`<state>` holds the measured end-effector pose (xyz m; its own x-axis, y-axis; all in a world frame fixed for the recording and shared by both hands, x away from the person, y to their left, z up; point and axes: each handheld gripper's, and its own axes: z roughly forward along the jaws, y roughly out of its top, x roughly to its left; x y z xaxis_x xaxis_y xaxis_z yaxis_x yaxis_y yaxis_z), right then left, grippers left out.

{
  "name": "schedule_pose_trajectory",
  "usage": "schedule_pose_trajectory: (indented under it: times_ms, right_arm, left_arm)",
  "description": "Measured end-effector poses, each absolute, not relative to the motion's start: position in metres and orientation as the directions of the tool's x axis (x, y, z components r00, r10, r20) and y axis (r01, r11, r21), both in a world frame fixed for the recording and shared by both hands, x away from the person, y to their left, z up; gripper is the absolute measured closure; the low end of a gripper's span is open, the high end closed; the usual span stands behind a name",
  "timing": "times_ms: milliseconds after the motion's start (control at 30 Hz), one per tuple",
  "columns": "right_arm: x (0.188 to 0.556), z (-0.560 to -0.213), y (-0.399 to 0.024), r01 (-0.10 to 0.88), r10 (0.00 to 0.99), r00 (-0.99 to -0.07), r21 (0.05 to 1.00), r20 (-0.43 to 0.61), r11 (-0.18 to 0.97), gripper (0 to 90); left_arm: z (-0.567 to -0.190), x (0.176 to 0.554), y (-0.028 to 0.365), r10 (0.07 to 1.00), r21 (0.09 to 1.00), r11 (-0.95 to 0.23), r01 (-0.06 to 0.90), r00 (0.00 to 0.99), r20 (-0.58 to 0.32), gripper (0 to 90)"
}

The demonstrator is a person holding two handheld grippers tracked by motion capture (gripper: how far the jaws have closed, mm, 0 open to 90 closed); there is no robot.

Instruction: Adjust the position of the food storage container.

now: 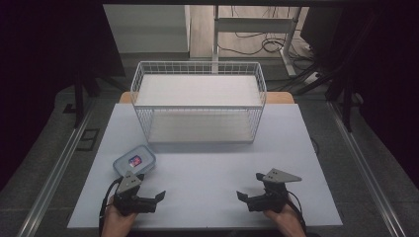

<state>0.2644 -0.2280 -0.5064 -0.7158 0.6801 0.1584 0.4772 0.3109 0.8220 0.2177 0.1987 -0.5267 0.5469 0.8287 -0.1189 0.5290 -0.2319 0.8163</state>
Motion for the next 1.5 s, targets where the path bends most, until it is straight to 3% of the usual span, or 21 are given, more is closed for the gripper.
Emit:
schedule_pose_trajectory:
  times_ms: [233,633,900,1100,1133,1333,1500]
  right_arm:
    - [0.268,-0.504,-0.230,0.481,0.688,-0.711,0.814,0.144,0.327,0.0]
    - [0.270,-0.504,-0.232,0.509,0.705,-0.695,0.789,0.141,0.344,0.0]
    - [0.270,-0.504,-0.230,0.506,0.710,-0.693,0.785,0.124,0.357,1.1]
    - [0.270,-0.504,-0.229,0.501,0.709,-0.695,0.787,0.120,0.359,1.8]
    - [0.271,-0.504,-0.229,0.502,0.710,-0.694,0.787,0.120,0.358,1.9]
    - [0.272,-0.505,-0.228,0.504,0.711,-0.695,0.776,0.103,0.380,3.2]
    - [0.272,-0.506,-0.227,0.505,0.710,-0.697,0.770,0.098,0.389,3.7]
  left_arm:
    - [-0.525,0.219,0.202,0.809,0.820,-0.197,0.538,0.562,-0.174,1.4]
    - [-0.521,0.222,0.206,0.796,0.817,-0.217,0.534,0.581,-0.168,10.8]
    - [-0.505,0.229,0.216,0.811,0.828,-0.243,0.505,0.575,-0.112,33.8]
    - [-0.502,0.247,0.242,0.813,0.833,-0.176,0.524,0.555,-0.177,66.1]
    - [-0.501,0.250,0.246,0.816,0.833,-0.170,0.526,0.549,-0.180,66.1]
    - [-0.497,0.271,0.260,0.843,0.841,-0.184,0.509,0.522,-0.132,89.7]
    - [-0.497,0.294,0.270,0.869,0.835,-0.165,0.524,0.478,-0.129,89.9]
